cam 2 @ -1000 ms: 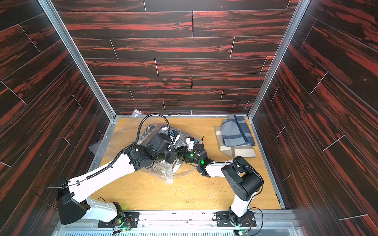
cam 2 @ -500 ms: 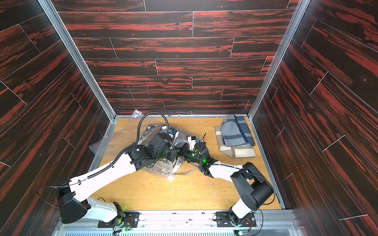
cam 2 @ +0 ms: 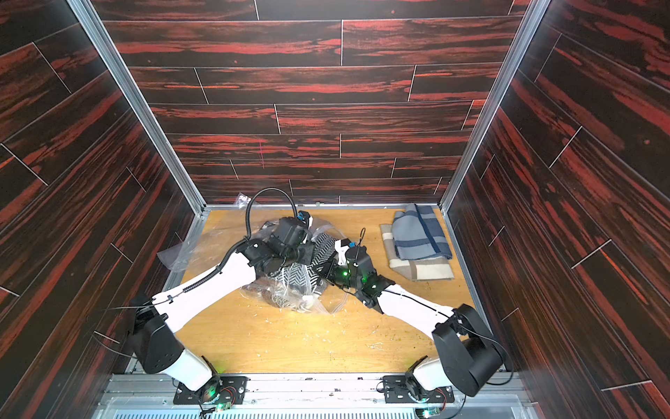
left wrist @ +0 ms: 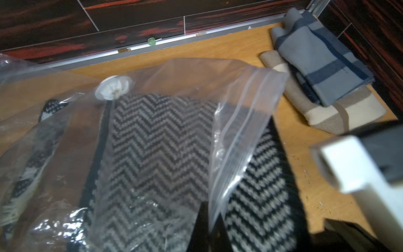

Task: Take the scarf out of the vacuum bag
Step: Take out the scarf from the vacuum bag.

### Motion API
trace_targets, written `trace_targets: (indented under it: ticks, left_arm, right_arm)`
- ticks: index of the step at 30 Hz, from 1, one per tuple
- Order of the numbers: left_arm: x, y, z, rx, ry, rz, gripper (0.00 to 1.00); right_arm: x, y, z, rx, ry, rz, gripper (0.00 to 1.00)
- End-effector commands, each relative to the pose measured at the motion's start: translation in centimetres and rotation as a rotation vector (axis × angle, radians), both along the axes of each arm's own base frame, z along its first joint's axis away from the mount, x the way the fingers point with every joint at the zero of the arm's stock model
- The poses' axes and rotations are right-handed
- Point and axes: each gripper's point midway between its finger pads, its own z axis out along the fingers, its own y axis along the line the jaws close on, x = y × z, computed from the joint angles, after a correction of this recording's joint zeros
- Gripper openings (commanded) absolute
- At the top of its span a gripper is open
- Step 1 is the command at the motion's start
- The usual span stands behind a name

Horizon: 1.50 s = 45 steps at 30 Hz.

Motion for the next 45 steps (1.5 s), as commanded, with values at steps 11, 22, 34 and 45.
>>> trace_targets:
  ticks: [11, 22, 34, 45]
  left_arm:
    - [1.1, 1.5, 1.0, -0.018, 0.001, 0.034, 0.0]
    - [1.4, 1.3, 1.2, -0.036, 0.01, 0.033, 0.0]
    - [1.6, 1.6, 1.3, -0.048, 0.017, 0.045, 0.0]
    - [1.5, 2.2, 1.6, -0.051, 0.016, 0.066, 0.0]
  right_arm:
    - [-1.7, -2.5, -0.3, -0.17, 0.01, 0.047, 0.01]
    - [-3.6, -6.8, -2.4, -0.301, 0.082, 0.164, 0.0]
    - [-3.3, -11.3, -3.1, -0.585, 0.09, 0.158, 0.0]
    - [-3.5, -14.4, -3.9, -0.703, 0.149, 0.129, 0.0]
